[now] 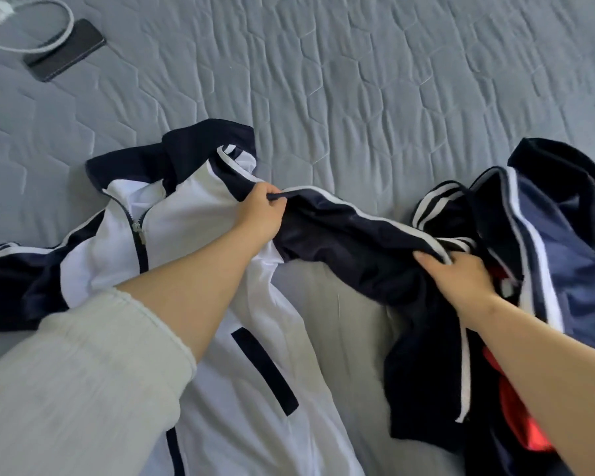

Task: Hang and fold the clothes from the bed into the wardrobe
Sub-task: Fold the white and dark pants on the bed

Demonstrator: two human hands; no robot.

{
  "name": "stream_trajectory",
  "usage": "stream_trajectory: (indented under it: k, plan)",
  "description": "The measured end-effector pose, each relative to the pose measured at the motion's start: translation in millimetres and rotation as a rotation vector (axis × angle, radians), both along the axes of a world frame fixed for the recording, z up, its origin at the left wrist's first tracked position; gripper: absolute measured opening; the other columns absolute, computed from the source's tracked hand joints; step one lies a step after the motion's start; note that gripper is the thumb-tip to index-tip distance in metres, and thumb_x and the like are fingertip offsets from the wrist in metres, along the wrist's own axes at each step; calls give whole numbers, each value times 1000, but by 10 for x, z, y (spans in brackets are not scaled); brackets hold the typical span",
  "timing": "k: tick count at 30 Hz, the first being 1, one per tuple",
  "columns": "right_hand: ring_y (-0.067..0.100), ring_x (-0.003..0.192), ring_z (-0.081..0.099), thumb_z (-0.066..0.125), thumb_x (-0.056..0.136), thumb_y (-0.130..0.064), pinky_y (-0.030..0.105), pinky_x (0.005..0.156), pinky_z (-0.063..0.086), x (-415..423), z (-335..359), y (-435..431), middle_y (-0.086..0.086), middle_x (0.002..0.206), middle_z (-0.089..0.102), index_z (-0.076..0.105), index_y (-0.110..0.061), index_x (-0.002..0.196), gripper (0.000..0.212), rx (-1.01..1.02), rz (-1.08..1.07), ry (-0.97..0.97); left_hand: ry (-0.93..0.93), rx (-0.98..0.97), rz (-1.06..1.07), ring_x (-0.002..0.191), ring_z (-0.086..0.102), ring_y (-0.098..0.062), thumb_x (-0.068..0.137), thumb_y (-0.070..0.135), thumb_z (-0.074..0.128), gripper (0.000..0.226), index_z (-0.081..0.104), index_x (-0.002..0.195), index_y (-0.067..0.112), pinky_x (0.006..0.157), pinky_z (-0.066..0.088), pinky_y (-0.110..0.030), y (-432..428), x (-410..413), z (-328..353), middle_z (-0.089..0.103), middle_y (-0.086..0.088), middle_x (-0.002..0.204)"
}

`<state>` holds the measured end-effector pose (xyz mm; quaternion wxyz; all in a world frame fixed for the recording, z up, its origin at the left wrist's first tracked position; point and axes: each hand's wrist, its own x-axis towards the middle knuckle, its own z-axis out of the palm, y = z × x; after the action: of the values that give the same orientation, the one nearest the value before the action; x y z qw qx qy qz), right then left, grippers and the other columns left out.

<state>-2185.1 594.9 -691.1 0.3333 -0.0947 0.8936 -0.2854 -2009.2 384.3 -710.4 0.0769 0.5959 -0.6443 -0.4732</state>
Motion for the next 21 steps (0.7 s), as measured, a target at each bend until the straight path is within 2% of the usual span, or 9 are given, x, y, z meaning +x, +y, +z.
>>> stream_trajectory:
  k: [3, 6, 8, 10, 12, 14, 16, 18, 21]
  plan:
    - [24, 84, 62, 63, 84, -38, 36, 81, 52, 75, 87, -104, 4, 87, 68, 68, -11, 94, 30, -47, 62, -59, 8, 50, -35, 89, 54, -22, 91, 17, 49, 24, 49, 115, 18, 77, 40, -27, 104, -68, 103, 60, 1, 94]
    - [18, 65, 55, 64, 84, -35, 28, 57, 44, 139, 257, -172, 1, 65, 59, 63, -6, 78, 29, -120, 92, -64, 27, 5, -337, 90, 61, -21, 89, 9, 44, 48, 41, 130, 33, 77, 45, -24, 261, -165, 284, 60, 4, 86]
    - [20, 64, 57, 66, 83, -31, 29, 58, 45, 196, 406, -229, 6, 66, 62, 65, -7, 77, 25, -157, 161, -108, 65, 65, -578, 75, 63, -11, 88, 10, 45, 64, 28, 133, 52, 64, 49, -15, 391, -262, 412, 61, 5, 78]
    - [24, 69, 63, 69, 81, -26, 34, 65, 51, 253, 552, -271, 10, 72, 68, 70, -11, 82, 14, -213, 219, -208, 36, 51, -755, 67, 58, -8, 90, 15, 49, 57, 32, 129, 52, 57, 47, -18, 507, -379, 505, 58, 7, 70]
    - [24, 71, 65, 70, 78, -22, 35, 68, 53, 280, 671, -247, 7, 73, 69, 71, -18, 79, 4, -243, 243, -243, 5, -23, -754, 70, 54, -12, 93, 20, 48, 26, 53, 115, 33, 58, 41, -21, 581, -467, 603, 52, 12, 66]
    - [25, 72, 64, 69, 76, -22, 36, 69, 52, 236, 788, -184, 8, 72, 68, 69, -16, 79, 7, -220, 286, -129, 23, -64, -653, 70, 55, -14, 95, 23, 45, 12, 56, 97, 25, 63, 44, -25, 608, -517, 718, 52, 13, 67]
    - [21, 69, 61, 67, 74, -18, 33, 64, 48, 98, 951, -118, 3, 67, 65, 66, -17, 75, 2, -204, 258, 22, 98, -95, -603, 61, 58, -8, 96, 24, 44, 11, 51, 89, 28, 65, 48, -27, 640, -571, 886, 55, 12, 68]
    - [11, 60, 56, 64, 72, -15, 26, 55, 43, -98, 1200, -85, -7, 56, 60, 63, -22, 66, 9, -227, 217, 102, 201, -122, -564, 58, 59, -3, 96, 25, 43, 15, 48, 84, 32, 65, 50, -25, 684, -668, 1125, 56, 12, 67]
    - [7, 54, 50, 62, 70, -19, 21, 50, 38, -435, 1647, -97, -9, 51, 55, 61, -19, 62, 8, -207, 231, 250, 344, -117, -492, 58, 59, 0, 96, 27, 46, 19, 49, 79, 35, 69, 53, -25, 782, -888, 1437, 56, 15, 62]
